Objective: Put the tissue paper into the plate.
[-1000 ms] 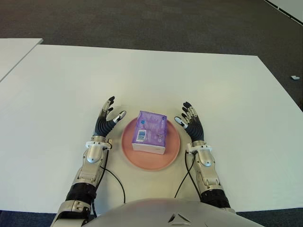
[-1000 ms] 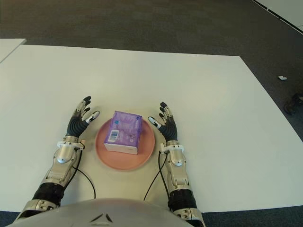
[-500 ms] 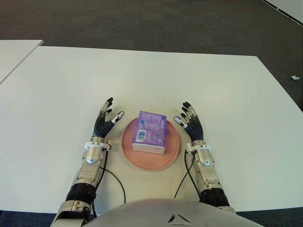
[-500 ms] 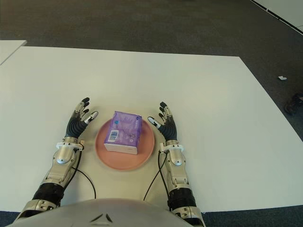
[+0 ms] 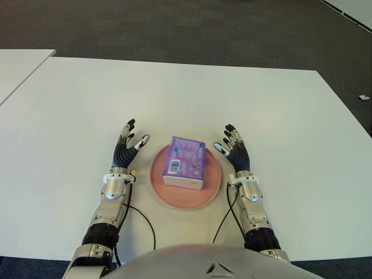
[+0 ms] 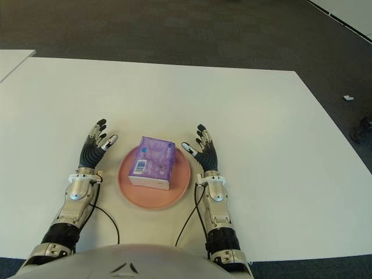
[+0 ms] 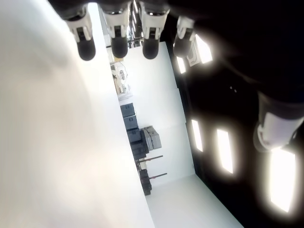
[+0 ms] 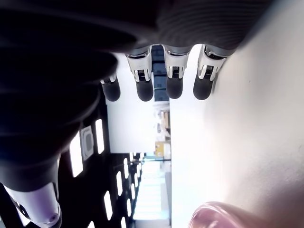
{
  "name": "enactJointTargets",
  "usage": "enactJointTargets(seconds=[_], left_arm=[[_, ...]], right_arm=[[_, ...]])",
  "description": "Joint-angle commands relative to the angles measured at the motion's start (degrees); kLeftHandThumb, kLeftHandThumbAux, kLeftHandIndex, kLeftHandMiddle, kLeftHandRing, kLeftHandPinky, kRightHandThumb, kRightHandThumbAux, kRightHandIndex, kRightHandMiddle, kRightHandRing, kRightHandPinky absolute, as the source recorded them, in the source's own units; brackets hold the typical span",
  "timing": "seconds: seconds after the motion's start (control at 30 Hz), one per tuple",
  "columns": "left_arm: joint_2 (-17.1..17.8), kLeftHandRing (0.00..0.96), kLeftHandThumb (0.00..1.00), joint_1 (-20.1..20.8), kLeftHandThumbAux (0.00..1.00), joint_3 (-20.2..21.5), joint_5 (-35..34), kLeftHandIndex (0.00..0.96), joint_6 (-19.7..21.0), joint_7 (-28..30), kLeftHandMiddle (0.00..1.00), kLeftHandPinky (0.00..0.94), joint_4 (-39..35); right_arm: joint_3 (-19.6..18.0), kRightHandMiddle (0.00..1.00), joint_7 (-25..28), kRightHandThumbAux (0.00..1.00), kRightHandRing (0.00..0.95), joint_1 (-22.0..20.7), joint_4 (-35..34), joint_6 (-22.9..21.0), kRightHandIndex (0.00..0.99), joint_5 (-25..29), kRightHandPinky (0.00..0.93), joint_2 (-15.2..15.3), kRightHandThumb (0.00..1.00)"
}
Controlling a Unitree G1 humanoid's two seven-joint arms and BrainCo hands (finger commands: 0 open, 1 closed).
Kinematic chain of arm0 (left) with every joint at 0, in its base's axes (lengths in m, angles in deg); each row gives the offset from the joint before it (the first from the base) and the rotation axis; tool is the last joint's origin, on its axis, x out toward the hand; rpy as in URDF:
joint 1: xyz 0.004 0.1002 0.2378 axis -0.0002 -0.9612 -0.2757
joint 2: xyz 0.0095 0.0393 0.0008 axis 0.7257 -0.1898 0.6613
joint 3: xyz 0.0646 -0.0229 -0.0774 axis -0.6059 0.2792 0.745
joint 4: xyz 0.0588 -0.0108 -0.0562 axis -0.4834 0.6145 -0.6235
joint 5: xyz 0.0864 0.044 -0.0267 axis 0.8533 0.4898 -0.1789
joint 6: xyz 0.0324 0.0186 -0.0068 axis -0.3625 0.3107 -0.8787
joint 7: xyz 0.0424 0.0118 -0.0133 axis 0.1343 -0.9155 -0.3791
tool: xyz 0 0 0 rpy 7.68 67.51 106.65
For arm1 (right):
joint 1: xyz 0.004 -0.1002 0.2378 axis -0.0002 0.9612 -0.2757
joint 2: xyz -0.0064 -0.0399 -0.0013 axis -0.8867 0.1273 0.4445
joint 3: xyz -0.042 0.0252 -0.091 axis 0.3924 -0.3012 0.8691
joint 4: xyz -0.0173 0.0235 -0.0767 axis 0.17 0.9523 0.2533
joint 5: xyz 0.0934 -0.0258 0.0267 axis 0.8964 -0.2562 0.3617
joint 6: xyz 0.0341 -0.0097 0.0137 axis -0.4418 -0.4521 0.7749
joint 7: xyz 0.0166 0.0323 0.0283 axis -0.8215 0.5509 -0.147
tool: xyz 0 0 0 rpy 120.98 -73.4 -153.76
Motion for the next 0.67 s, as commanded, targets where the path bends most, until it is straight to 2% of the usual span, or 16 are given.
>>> enactJointTargets(seconds=[0.03, 0.67], left_arm=[[-0.9, 0.000, 0.000, -1.2, 0.494, -0.2, 0.3, 0.000, 1.6, -0.6, 0.000, 0.000, 2.4], [-1.2, 0.000, 0.000, -2.1, 0.459, -0.7, 1.5, 0.000, 1.1, -0.6, 0.000, 0.000, 0.9]], right_arm=[[-0.2, 0.000, -0.4, 0.704, 0.000, 3.6, 5.1, -2.5, 0.000, -0.2, 0.000, -0.1, 0.000], [-0.2, 0.000, -1.0, 0.691, 0.000, 4.0, 4.5, -3.1, 0.000, -0.4, 0.000, 0.0, 0.000]])
